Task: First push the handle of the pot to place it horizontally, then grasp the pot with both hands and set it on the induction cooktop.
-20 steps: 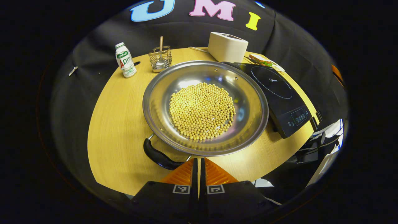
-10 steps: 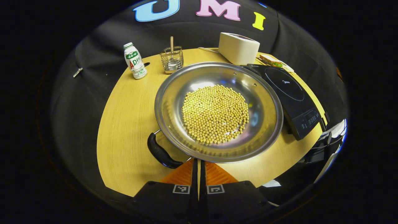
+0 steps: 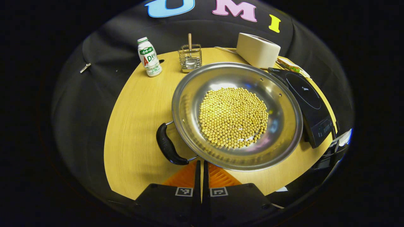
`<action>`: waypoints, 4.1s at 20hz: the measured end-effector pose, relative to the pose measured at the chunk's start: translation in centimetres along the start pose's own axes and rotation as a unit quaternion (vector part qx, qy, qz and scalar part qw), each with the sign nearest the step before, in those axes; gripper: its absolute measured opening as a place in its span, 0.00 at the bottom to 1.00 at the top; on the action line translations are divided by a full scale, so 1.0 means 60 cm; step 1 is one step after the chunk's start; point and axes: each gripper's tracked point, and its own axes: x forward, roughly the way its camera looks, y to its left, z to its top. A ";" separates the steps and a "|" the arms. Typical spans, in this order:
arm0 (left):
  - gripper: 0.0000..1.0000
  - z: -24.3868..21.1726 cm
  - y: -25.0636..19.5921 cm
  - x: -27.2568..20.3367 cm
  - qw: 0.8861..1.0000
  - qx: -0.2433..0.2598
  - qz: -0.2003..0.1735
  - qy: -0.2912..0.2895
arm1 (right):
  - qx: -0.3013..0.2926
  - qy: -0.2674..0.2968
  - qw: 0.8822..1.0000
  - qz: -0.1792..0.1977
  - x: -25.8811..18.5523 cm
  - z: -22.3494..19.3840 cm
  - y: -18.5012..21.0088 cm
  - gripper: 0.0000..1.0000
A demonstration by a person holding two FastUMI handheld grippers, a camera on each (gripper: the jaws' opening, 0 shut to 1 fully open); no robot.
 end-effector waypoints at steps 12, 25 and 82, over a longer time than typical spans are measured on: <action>0.05 0.031 0.069 0.024 0.999 -0.034 0.021 0.004 | 0.019 0.022 0.999 -0.016 -0.002 -0.021 -0.019 0.98; 0.06 0.065 0.126 0.037 0.998 -0.040 0.050 -0.020 | 0.015 0.030 0.999 -0.005 0.017 -0.039 0.013 0.97; 0.62 0.140 0.118 0.151 0.967 -0.230 -0.069 -0.090 | -0.001 0.340 0.934 0.108 0.358 -0.429 0.423 0.74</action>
